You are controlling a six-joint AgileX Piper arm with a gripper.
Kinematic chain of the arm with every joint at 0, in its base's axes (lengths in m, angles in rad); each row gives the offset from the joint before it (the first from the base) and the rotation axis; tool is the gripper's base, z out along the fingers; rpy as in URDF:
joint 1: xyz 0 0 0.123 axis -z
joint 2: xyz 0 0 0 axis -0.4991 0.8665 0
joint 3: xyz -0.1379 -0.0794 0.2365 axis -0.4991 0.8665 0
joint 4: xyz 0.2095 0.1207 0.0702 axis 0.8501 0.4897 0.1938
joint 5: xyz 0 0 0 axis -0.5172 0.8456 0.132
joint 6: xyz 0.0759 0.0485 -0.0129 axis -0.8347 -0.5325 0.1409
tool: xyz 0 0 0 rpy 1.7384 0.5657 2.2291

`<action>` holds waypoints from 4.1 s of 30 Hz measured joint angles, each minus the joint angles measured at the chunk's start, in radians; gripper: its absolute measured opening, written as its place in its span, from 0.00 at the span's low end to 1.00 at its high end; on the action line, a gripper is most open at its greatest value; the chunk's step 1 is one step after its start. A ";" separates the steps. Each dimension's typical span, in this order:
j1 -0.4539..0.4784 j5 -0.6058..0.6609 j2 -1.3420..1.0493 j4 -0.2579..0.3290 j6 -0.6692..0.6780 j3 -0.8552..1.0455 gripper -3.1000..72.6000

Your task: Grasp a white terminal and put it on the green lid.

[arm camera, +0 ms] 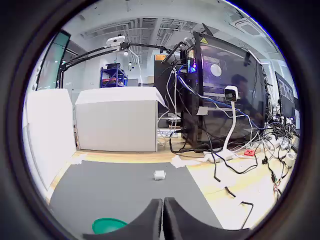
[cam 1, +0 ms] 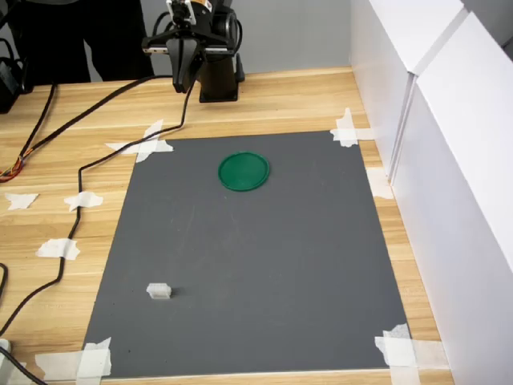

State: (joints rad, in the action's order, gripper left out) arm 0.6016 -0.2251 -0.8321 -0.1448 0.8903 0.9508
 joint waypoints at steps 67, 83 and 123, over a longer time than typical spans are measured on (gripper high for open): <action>0.044 1.096 2.004 0.067 0.255 -1.829 0.99; -0.030 1.095 2.104 0.092 0.226 -1.856 0.99; -0.029 1.095 2.165 0.063 0.218 -1.857 0.98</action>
State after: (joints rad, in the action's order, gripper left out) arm 0.5726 0.8699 1.3325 -0.0821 1.1078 -0.9065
